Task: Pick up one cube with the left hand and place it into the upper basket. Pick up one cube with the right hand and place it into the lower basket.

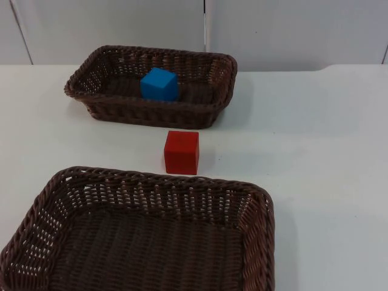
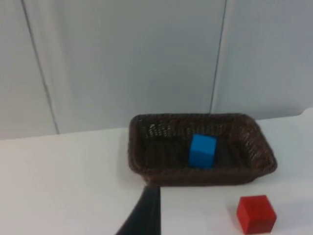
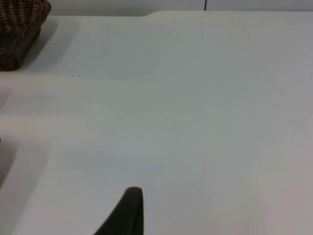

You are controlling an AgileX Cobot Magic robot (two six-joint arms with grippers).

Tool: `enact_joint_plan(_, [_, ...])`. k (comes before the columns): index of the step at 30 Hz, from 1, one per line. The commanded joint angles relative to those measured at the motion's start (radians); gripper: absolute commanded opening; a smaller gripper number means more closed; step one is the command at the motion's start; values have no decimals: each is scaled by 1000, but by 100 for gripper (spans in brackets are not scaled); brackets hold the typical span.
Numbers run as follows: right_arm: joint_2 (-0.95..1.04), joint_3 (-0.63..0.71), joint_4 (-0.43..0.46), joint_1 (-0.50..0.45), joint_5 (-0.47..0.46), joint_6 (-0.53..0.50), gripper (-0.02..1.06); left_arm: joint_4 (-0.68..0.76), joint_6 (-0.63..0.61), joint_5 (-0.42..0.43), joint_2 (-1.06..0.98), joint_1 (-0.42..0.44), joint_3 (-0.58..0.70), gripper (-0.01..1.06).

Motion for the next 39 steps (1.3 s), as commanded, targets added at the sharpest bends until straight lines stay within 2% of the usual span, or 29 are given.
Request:
enact_joint_plan(1, [-4, 2, 4, -4, -6, -1, 105, 28, -24, 36, -32, 3, 7, 90])
enact_joint_plan(6, [-4, 2, 4, -4, -6, -1, 105, 29, -24, 167, -156, 3, 6, 90])
enact_joint_plan(11, [-4, 2, 4, -4, -6, -1, 105, 71, -42, 238, -215, 3, 6, 90])
enact_joint_plan(16, [-4, 2, 5, -4, -6, 1, 105, 183, -136, 315, -306, 3, 6, 90])
enact_joint_plan(22, [-4, 2, 5, -4, -6, 1, 105, 203, -160, 347, -346, 3, 36, 90])
enact_joint_plan(25, [-4, 2, 5, -4, -6, 1, 105, 203, -183, 361, -383, 3, 100, 90])
enact_joint_plan(30, [-4, 2, 5, -4, -6, 1, 105, 245, -189, 362, -425, 3, 105, 90])
enact_joint_plan(34, [-4, 2, 5, -4, -6, 1, 105, 269, -189, 394, -432, 3, 106, 90])
enact_joint_plan(39, [-4, 2, 5, -4, -6, 1, 105, 220, -189, 399, -440, 3, 169, 90])
